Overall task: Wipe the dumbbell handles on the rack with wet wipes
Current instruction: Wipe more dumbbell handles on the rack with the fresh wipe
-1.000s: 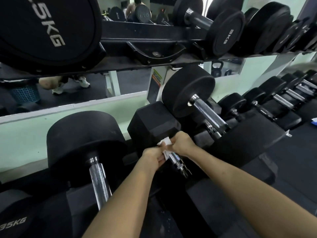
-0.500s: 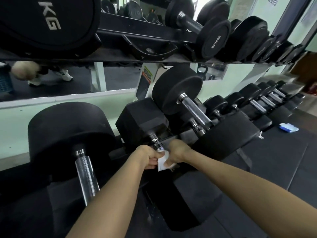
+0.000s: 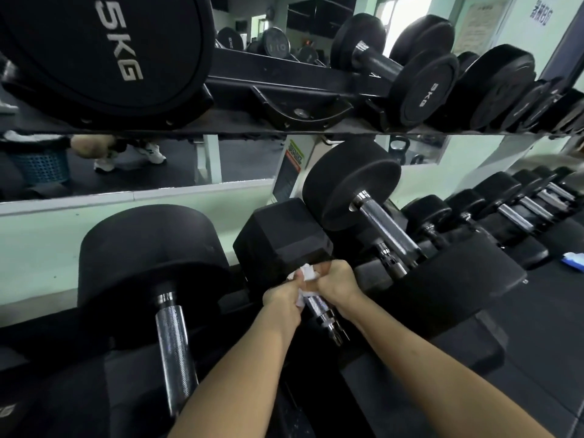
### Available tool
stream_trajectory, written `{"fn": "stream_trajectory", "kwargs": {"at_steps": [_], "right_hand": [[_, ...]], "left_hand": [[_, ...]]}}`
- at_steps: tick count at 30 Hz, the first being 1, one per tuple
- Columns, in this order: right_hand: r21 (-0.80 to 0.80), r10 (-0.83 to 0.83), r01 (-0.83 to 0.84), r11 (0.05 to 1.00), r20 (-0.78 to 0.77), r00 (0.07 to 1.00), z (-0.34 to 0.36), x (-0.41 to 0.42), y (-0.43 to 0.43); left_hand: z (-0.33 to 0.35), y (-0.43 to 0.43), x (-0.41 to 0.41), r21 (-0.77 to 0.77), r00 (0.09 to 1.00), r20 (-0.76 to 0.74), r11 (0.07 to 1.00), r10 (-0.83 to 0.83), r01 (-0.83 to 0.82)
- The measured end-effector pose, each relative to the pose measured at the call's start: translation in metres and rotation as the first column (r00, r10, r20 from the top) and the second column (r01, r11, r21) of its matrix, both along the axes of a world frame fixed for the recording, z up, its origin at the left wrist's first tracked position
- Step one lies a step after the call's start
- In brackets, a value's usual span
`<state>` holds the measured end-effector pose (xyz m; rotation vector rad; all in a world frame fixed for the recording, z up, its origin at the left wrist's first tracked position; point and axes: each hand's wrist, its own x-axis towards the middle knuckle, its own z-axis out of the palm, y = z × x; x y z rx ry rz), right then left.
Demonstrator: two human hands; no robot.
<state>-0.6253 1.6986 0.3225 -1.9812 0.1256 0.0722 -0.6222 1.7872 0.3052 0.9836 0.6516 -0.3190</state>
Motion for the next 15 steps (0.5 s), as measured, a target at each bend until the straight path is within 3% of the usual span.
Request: {"fn": "stream_trajectory", "kwargs": {"at_steps": [4,8,15], "right_hand": [[0.073,0.084,-0.085,0.994,0.016,0.996,-0.001,-0.005,-0.004],[0.097,0.070,-0.069,0.993,-0.007,0.998,-0.003,-0.002,-0.007],[0.084,0.017,-0.014,0.996,-0.032,0.999,-0.011,0.004,-0.009]], "left_hand": [[0.009,0.003,-0.007,0.034,0.998,-0.026,0.998,-0.053,0.054],[0.014,0.002,-0.010,0.020,0.996,-0.062,0.998,-0.063,0.065],[0.017,-0.016,-0.022,0.038,0.991,0.032,0.991,0.130,-0.131]]}}
